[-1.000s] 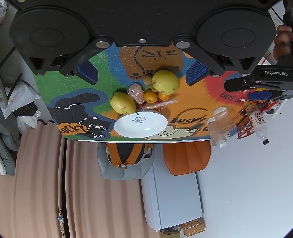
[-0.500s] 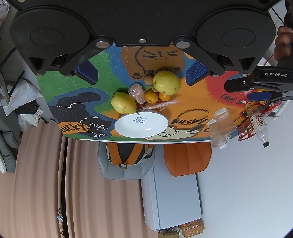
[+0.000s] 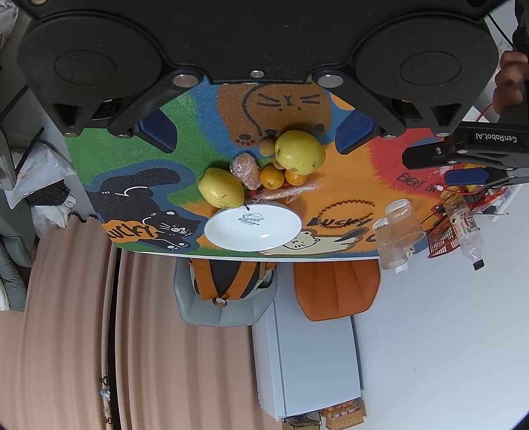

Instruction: Organize fruits

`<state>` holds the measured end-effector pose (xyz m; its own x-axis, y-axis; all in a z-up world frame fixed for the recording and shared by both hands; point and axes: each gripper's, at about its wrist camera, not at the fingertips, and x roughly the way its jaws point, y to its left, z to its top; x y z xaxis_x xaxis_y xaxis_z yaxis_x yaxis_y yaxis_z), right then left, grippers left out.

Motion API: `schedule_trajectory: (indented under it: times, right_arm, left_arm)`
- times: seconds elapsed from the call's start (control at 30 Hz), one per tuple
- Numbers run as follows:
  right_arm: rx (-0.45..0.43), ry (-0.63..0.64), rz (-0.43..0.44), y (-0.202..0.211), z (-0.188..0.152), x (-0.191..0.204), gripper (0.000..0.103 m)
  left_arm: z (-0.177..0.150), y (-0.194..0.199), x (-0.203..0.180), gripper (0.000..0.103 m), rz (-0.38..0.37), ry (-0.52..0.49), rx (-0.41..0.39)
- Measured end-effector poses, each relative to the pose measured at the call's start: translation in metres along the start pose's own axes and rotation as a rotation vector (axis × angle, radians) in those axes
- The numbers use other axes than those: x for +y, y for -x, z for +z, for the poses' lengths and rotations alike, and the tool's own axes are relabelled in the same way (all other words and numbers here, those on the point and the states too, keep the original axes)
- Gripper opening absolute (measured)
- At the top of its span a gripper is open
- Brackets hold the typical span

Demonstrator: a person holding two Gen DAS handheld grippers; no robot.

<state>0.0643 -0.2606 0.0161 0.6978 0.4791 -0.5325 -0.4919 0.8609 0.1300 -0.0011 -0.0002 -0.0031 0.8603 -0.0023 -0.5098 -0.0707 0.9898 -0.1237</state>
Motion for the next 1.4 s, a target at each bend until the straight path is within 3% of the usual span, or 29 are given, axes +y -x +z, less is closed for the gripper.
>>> schedule_trajectory:
  times: [1.4]
  right_arm:
    - [-0.010,0.014,0.029,0.0012,-0.0004,-0.0016,0.103]
  left_arm:
    - [-0.0007,0.0006,-0.0020,0.103,-0.014,0.004,0.003]
